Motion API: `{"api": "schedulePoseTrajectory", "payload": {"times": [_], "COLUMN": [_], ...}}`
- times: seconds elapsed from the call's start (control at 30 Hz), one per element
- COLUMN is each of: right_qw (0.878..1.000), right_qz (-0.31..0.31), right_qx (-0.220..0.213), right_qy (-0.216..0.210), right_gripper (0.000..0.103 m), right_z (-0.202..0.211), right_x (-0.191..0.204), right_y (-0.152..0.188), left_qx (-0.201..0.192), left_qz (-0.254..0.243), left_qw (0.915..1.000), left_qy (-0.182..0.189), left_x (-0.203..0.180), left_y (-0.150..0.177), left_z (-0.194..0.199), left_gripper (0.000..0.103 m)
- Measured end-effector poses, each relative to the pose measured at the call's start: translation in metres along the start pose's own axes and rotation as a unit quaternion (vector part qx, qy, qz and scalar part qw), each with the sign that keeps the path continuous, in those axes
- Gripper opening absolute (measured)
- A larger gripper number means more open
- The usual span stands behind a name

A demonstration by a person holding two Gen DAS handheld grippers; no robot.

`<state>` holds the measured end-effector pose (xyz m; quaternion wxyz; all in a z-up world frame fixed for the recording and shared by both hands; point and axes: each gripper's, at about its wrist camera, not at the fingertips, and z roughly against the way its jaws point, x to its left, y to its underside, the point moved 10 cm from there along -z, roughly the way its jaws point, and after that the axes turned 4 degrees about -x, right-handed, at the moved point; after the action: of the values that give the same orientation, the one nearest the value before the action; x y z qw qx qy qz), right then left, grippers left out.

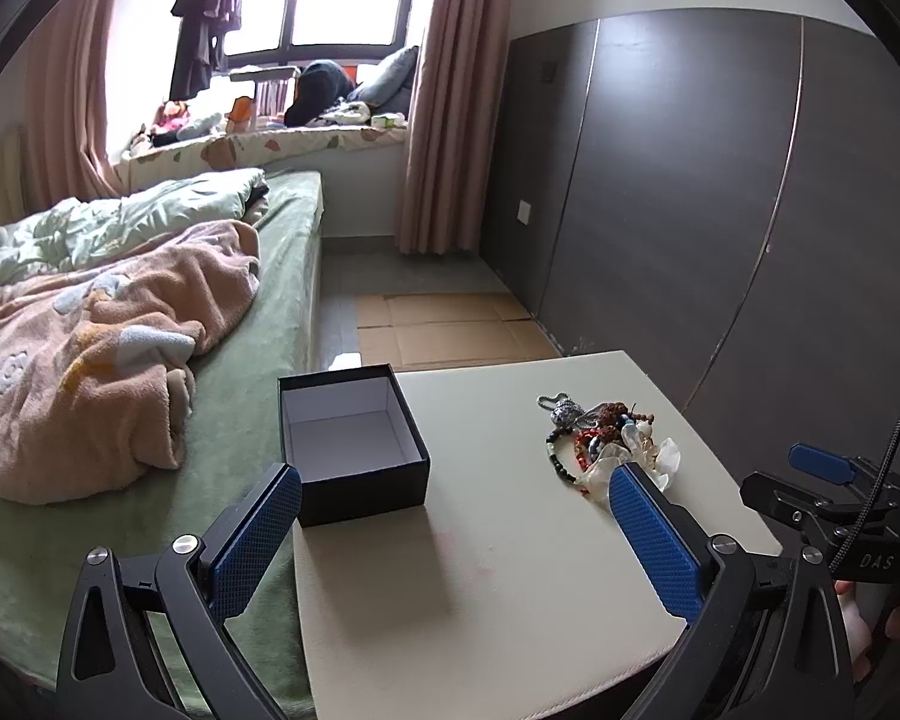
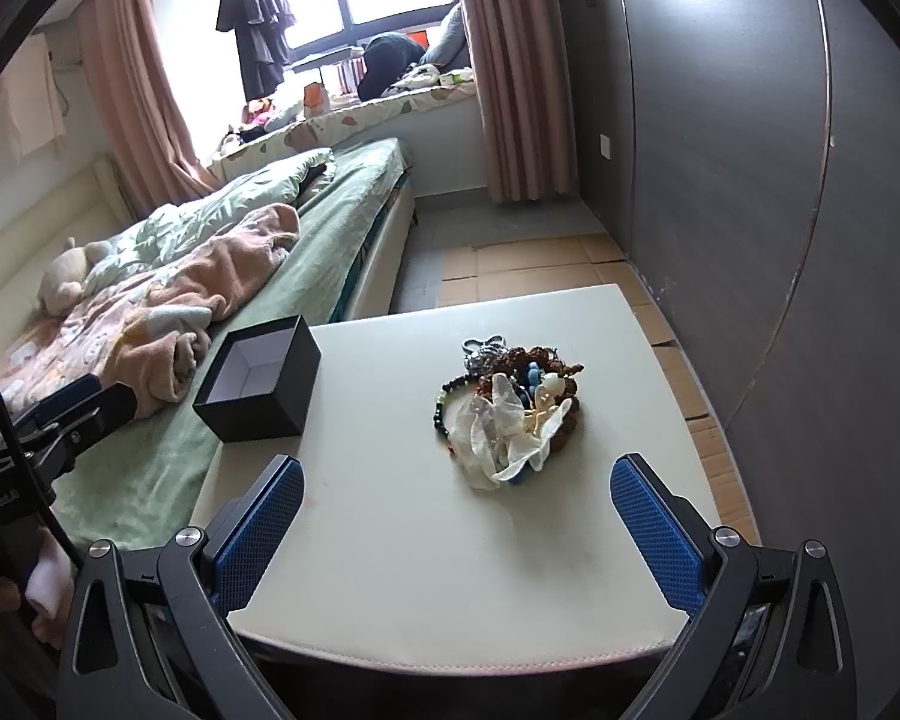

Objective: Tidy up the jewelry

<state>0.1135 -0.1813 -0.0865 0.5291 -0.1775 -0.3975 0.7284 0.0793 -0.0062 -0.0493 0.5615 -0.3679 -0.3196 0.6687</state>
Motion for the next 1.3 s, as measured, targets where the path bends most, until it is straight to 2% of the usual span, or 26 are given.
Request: {"api": "schedulePoseTrajectory", "payload": {"times": [0.37,0.7,0.83,0.9,1.0,1.1,1.3], "right_qw": [1.0,0.995,0.993,0.991,0.983,0.975,0.968], "right_qz": [-0.019,-0.1,-0.117,-0.13,-0.179,-0.215,-0.245], "right_qx": [0.0,-0.001,0.013,0.027,0.046,0.063,0.061], "right_qy": [-0.01,-0.013,-0.007,-0.002,0.005,0.006,0.004], "right_gripper": [0.103,0.103,0.102,0.101,0.095,0.093,0.091], "right_z": [-0.003,-0.021,-0.033,-0.041,-0.053,-0.064,-0.068], "right_x": [-0.004,-0.054,-0.068,-0.075,-0.093,-0.105,-0.114], "right_y": [-0.01,-0.033,-0.034,-0.031,-0.023,-0.016,-0.017], "left_qx": [0.015,0.035,0.049,0.054,0.067,0.086,0.123], "left_qz": [0.02,0.016,0.022,0.022,0.018,0.018,0.025], "left_qw": [0.9997,0.9985,0.9967,0.9958,0.994,0.9914,0.9845], "left_qy": [0.009,0.039,0.06,0.07,0.084,0.097,0.122], "left_x": [-0.007,-0.037,-0.049,-0.057,-0.07,-0.084,-0.112], "left_y": [-0.003,-0.002,-0.001,0.0,0.006,0.014,0.033], "left_z": [-0.023,-0.066,-0.079,-0.087,-0.097,-0.109,-0.132], "left_gripper": [0.102,0.102,0.099,0.099,0.098,0.092,0.082]}}
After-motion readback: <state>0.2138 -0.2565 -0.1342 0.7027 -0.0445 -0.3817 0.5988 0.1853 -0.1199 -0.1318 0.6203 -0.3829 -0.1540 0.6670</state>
